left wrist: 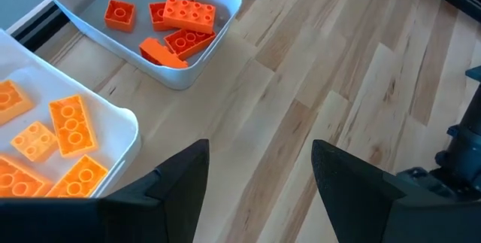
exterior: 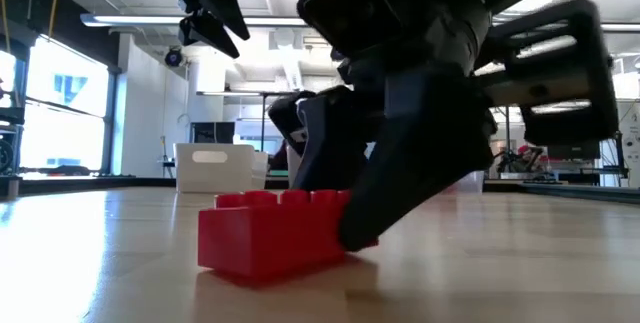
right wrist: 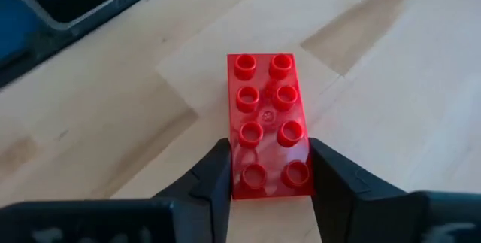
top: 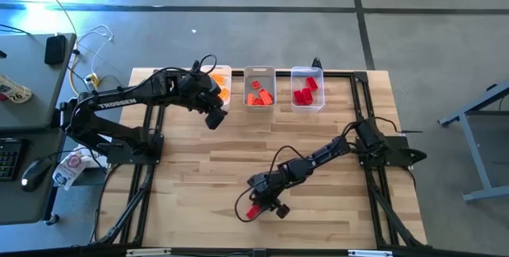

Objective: Sort & place blocks by color
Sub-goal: Put the red game piece into the transparent bin

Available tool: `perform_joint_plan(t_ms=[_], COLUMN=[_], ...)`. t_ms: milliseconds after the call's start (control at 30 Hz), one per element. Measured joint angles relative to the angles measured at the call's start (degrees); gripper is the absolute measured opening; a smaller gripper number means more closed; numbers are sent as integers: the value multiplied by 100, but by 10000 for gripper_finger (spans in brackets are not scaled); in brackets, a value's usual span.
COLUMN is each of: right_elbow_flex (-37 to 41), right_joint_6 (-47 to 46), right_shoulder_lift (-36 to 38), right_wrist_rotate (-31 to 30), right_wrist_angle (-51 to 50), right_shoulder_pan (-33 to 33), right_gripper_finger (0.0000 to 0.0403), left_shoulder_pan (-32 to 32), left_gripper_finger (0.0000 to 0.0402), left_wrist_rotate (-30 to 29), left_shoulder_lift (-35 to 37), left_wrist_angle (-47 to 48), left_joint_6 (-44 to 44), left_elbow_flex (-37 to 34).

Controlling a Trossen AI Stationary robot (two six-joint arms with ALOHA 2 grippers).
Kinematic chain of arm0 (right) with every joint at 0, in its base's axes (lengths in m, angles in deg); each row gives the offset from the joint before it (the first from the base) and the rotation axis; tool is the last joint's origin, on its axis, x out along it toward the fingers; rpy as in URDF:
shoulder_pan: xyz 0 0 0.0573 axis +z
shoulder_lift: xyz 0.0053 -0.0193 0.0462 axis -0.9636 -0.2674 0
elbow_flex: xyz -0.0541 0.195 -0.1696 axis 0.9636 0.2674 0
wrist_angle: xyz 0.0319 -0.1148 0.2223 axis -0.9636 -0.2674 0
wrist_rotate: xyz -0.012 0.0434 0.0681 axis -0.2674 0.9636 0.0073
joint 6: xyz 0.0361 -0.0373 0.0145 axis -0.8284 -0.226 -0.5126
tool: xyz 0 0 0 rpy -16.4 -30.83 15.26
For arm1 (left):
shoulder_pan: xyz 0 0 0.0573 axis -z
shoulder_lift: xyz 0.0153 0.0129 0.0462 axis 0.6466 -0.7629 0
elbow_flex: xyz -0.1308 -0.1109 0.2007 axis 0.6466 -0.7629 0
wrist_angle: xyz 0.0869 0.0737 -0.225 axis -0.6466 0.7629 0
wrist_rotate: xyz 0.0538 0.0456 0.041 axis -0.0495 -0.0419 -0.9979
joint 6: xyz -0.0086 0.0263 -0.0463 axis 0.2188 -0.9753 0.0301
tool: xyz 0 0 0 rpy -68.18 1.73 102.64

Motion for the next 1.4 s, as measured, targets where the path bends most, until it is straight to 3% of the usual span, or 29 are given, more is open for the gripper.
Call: perform_joint_plan(t_ms=[267, 567, 1000, 1267, 1400], right_elbow_flex=[7, 9, 9, 9, 9], right_joint_6=[-1301, -1578, -2229, -3139, -3911], right_shoulder_lift=[185, 850, 1971, 2564, 2868], right_wrist_rotate=[-670, -1993, -5206, -6436, -6727], right_wrist_angle=[-206, -940, -2478, -3526, -4349], right_shoulder_pan=[-188, -381, -716, -1230, -1648], right_gripper_finger=[115, 115, 115, 115, 115], left_shoulder_pan=[0, 0, 7, 142, 250], left_gripper_finger=[220, 220, 220, 220, 220], left_wrist_rotate=[1, 2, 2, 0, -2], left_shoulder_lift=[0, 0, 0, 0, 0], left_wrist_angle=[-2, -2, -26, -25, -37], left_joint_6=[-332, -648, -762, -808, -806], left_elbow_flex=[0, 0, 0, 0, 0])
